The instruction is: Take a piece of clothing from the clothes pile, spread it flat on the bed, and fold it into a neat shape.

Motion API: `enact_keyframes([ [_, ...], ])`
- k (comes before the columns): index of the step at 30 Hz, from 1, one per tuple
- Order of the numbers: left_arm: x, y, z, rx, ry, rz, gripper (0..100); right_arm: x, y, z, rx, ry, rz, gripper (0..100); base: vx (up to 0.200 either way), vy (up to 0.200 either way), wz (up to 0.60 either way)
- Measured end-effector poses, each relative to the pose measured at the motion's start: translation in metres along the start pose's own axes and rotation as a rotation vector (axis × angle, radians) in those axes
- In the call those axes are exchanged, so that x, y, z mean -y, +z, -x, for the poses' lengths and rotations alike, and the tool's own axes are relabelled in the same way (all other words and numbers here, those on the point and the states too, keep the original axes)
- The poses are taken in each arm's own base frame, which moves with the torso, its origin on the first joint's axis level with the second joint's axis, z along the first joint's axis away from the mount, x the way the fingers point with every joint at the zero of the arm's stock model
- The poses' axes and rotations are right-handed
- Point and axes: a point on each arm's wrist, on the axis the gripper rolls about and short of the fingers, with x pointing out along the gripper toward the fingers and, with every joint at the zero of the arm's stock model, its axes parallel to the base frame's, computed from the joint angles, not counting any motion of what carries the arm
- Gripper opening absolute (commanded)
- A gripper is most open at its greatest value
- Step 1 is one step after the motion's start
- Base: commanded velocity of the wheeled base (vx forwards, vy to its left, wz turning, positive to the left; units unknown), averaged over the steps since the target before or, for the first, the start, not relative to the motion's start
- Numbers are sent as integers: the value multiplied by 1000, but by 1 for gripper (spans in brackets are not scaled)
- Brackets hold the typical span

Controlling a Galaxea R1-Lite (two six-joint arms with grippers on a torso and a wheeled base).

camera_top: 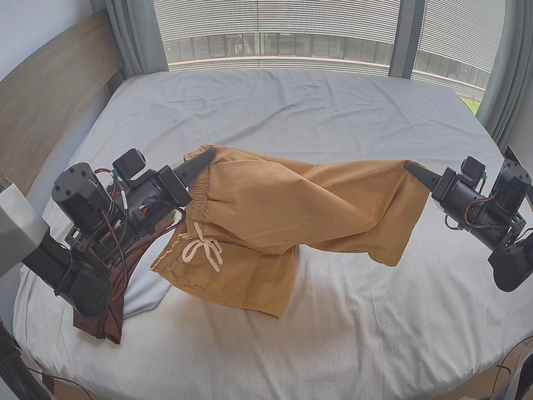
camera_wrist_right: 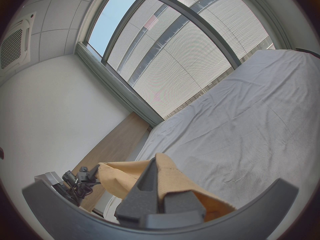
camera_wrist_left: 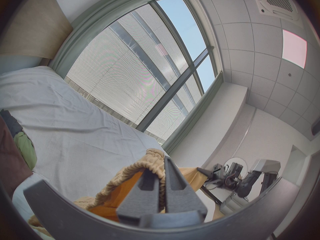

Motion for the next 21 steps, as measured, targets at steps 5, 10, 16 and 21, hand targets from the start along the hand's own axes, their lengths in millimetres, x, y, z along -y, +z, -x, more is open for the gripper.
enact_keyframes([
  [5,-1,-5,7,-43,-13,-55,0,-7,14,12,-13,25,4,0,0,0,0],
  [10,-4,-4,11,-49,-2,-68,0,-9,28,20,28,23,25,0,0,0,0],
  [16,-10,1,14,-36,20,-76,0,-5,43,27,74,5,47,0,0,0,0],
  [21,-15,5,16,-26,37,-82,0,1,53,33,86,5,58,0,0,0,0],
])
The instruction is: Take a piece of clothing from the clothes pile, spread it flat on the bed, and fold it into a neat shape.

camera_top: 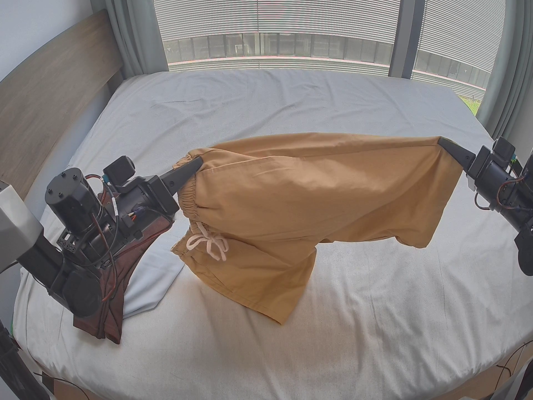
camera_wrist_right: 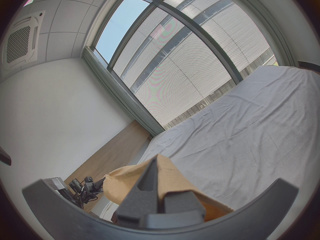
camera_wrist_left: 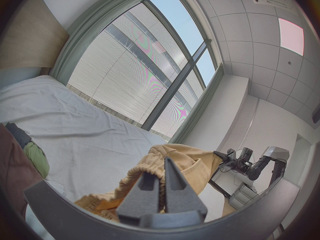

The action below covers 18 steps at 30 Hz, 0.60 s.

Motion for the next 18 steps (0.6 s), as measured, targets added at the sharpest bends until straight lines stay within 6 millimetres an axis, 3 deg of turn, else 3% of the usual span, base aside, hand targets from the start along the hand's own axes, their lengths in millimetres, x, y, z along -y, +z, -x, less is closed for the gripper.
enact_keyframes([
  [18,-10,8,5,23,36,-21,0,6,-1,4,-10,-14,-13,0,0,0,0],
])
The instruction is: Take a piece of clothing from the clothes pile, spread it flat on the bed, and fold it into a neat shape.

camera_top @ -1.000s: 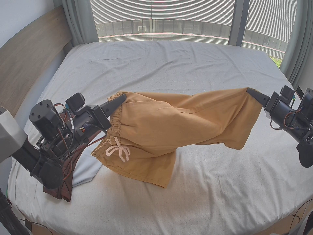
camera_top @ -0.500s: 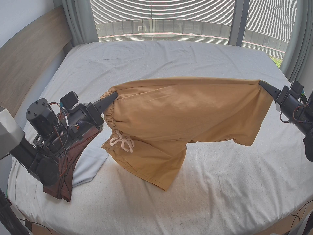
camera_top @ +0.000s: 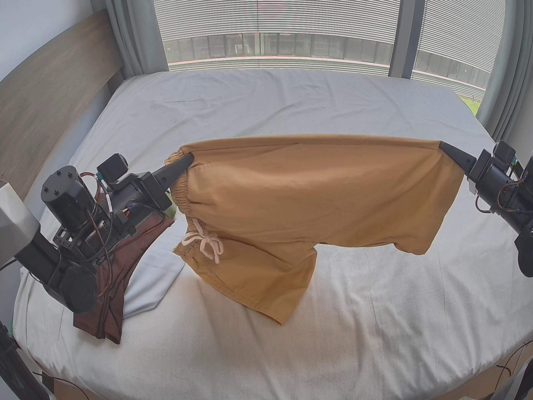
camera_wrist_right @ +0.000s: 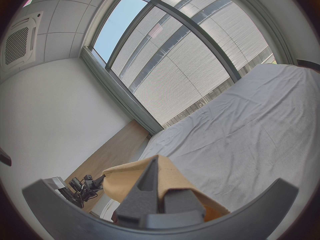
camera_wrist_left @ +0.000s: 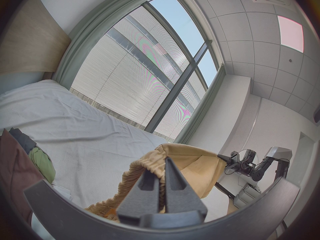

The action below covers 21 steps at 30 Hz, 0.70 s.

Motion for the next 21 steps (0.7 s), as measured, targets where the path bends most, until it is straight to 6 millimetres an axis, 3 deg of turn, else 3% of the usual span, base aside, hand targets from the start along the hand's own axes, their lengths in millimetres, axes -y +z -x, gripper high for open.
enact_keyframes([
  [12,-5,4,2,15,24,-23,0,7,-13,-7,-35,-5,-18,0,0,0,0],
  [21,-7,8,-3,33,21,-29,0,11,-25,-25,-68,17,-8,0,0,0,0],
])
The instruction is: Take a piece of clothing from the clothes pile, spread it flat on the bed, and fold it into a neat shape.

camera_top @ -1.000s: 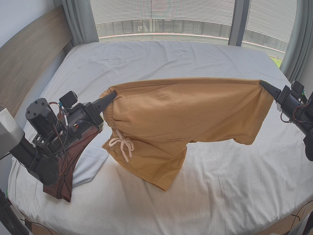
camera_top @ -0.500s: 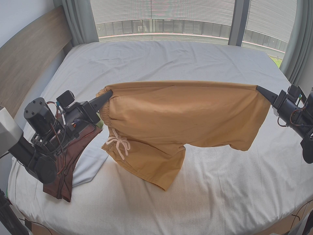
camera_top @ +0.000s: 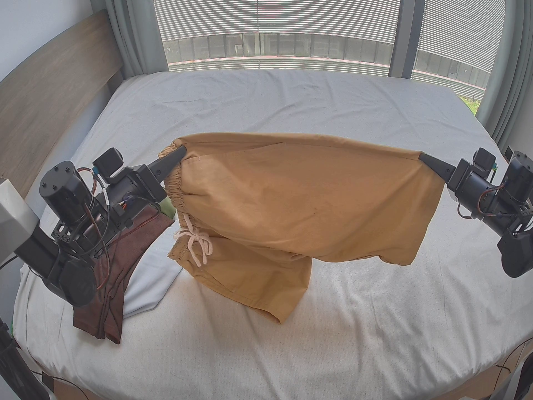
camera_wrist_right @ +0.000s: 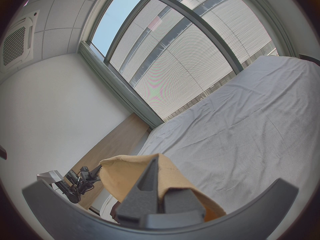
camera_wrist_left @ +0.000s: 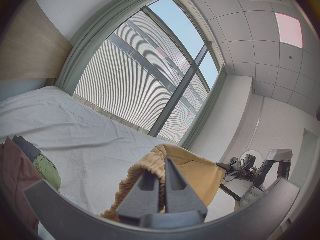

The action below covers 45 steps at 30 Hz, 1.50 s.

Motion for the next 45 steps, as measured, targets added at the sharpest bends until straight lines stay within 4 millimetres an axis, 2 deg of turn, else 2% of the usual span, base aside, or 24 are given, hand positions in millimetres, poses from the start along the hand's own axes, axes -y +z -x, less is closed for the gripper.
enact_keyframes([
  [10,-17,-9,-20,33,47,-3,0,19,-2,-27,-4,3,9,0,0,0,0],
  [30,-56,-43,-58,40,70,0,0,74,-17,-73,-16,-28,-5,0,0,0,0],
  [45,-87,-52,-86,113,73,-5,0,106,-23,-102,1,-20,7,0,0,0,0],
])
